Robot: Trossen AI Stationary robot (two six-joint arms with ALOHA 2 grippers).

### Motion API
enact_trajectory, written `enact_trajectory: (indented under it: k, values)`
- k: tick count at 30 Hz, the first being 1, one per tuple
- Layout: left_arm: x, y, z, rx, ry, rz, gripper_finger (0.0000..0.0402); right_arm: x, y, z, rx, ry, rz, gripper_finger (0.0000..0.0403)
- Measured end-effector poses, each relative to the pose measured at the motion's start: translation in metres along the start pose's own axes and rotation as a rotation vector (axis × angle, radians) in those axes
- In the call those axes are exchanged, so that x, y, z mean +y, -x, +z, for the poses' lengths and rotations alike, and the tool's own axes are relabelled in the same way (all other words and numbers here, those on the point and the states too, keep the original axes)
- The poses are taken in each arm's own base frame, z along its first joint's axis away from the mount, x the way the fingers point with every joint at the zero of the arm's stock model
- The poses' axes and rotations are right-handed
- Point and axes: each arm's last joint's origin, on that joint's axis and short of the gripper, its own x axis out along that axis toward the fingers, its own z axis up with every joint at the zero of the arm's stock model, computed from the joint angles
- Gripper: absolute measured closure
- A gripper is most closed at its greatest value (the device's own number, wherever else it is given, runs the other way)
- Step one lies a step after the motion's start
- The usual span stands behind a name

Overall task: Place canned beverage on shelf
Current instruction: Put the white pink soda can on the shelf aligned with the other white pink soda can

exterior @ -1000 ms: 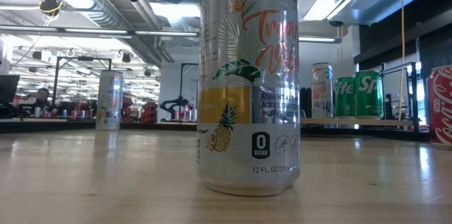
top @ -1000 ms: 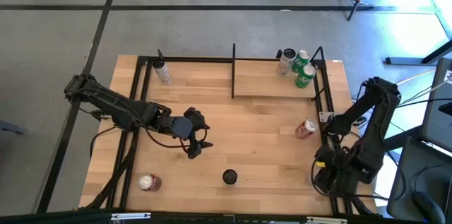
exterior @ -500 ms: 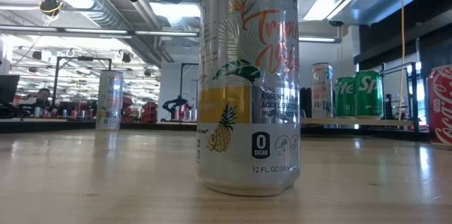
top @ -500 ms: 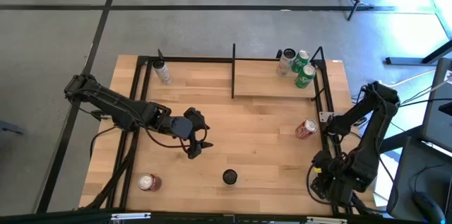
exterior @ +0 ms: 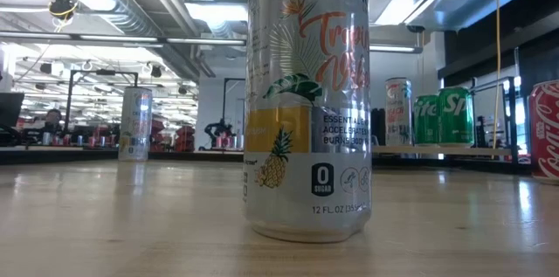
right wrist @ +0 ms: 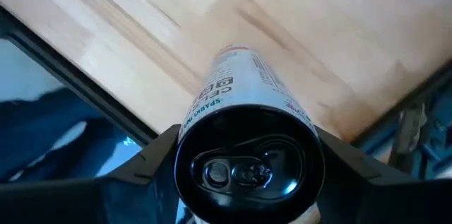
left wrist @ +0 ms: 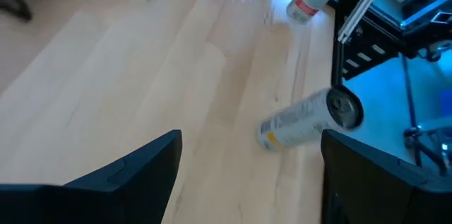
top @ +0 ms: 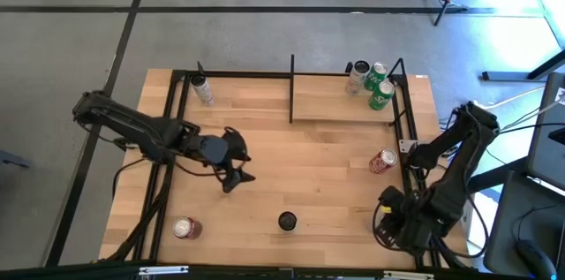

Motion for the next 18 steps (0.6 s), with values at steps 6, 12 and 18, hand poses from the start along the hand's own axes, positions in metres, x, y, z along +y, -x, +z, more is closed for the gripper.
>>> enact_trajectory:
  k: [6, 12, 18]
  values:
    - [0.02, 0.036, 0.0, -0.01, 0.013, 0.062, 0.0075, 0.027, 0.014, 0.047, -0.111, 0.039, 0.161, 0.0185]
    - [0.037, 0.061, -0.008, 0.033, -0.009, 0.14, 0.0075, 0.031, 0.021, 0.122, -0.191, 0.009, 0.086, 0.0184]
    - [0.049, 0.075, -0.017, 0.102, -0.088, 0.198, 0.0075, 0.015, 0.045, 0.181, -0.217, -0.038, -0.044, 0.0184]
